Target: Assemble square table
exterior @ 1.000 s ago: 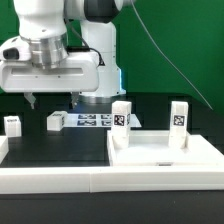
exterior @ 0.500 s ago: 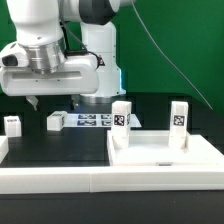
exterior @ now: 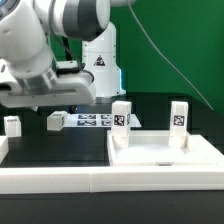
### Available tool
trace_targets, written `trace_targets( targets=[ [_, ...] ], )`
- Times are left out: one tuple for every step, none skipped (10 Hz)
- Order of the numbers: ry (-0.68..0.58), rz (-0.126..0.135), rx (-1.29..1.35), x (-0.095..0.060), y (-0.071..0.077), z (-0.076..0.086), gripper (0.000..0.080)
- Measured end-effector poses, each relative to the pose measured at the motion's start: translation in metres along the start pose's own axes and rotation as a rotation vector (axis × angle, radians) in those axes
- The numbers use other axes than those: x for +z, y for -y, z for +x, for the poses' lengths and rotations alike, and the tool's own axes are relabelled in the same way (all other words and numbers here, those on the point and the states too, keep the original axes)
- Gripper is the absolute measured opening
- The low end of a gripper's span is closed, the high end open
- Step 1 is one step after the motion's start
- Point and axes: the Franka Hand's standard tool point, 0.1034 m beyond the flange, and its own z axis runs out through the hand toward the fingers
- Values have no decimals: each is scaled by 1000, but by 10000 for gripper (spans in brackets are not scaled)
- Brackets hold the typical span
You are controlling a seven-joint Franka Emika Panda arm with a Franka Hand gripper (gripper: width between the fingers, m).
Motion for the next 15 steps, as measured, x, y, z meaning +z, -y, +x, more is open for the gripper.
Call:
trace_targets(
  targets=[
    [72,10,1,2,2,-2,649],
    [114,11,2,3,2,1,649],
    [106,4,3,4,2,4,649],
    [115,3,5,8,2,3,649],
    [125,3,8,12,2,3,649],
    [135,2,13,17,0,2,649],
    [143,3,16,21,-1,1,649],
    [147,5,17,24,-2,-1,649],
    [143,3,18,29,-4,-1,649],
    [143,2,20,30,-5,-2,649],
    [142,2,20,30,-5,-2,649],
    [141,1,20,31,-5,-2,649],
    [141,0,19,30,-4,-2,525],
    [141,-1,20,30,-4,-2,389],
    [141,-2,19,30,-3,-2,389]
  ],
)
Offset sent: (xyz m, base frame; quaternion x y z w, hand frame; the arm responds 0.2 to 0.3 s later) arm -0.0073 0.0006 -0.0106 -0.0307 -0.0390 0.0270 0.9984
